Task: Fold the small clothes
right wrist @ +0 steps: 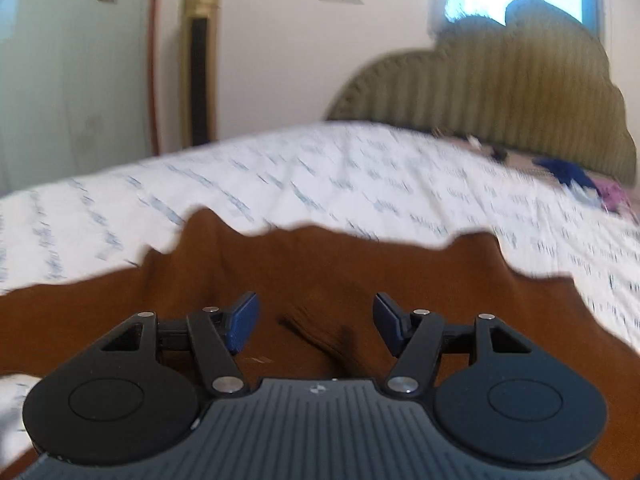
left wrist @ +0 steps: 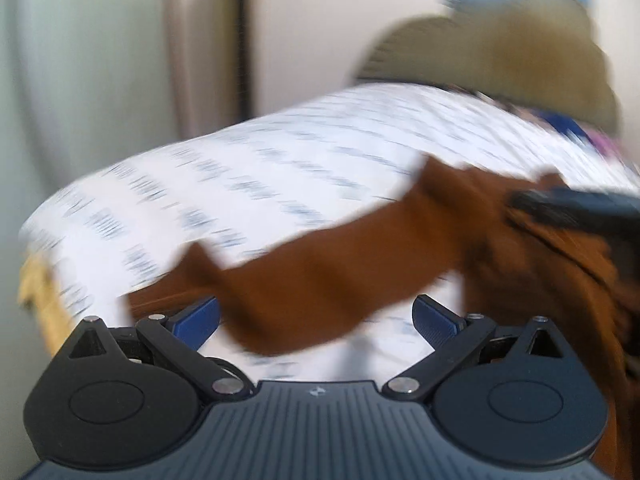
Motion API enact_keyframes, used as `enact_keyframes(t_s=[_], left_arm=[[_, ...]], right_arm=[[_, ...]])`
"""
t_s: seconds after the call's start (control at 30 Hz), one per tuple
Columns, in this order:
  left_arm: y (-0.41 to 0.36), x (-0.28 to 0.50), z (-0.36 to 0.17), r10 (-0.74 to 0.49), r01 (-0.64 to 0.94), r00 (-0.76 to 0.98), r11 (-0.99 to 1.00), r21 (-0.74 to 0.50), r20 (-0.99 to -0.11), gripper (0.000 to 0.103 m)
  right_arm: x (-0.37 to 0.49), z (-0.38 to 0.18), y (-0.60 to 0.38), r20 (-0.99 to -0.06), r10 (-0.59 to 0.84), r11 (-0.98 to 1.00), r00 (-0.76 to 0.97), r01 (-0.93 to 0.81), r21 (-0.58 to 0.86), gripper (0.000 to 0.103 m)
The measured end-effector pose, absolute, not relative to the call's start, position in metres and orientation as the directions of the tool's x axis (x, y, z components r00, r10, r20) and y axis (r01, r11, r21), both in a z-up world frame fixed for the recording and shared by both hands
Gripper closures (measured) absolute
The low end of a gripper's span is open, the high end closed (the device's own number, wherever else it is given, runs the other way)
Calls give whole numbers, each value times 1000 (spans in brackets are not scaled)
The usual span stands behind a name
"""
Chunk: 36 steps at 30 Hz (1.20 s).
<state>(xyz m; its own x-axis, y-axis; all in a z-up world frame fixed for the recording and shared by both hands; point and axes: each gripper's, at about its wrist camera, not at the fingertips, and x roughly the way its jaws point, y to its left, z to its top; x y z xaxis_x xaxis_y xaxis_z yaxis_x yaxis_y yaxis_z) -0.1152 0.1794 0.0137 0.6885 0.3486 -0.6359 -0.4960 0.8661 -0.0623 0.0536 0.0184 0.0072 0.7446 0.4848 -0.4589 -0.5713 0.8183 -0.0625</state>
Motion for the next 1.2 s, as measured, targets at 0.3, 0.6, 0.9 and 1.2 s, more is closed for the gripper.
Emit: enact_keyframes(t_s=[0.3, 0.6, 0.9, 1.2], left_arm=[[280, -168, -5, 251, -669, 729, 455, -587, -637, 3], [327, -184, -32, 140, -652, 758, 113, -750, -637, 80], [328, -181, -11, 214, -631, 776, 245, -736, -594, 101], [311, -168, 32, 235, -581, 808, 469, -665, -540, 101]], right_arm=[[9, 27, 37, -405, 591, 710, 697, -688, -148, 22], [2, 38, 24, -389, 567, 733, 726, -660, -163, 17], [7, 34, -4, -399, 532, 770, 747, -623, -138, 13], [-40, 46, 49, -347, 720, 554, 601, -799, -234, 15]])
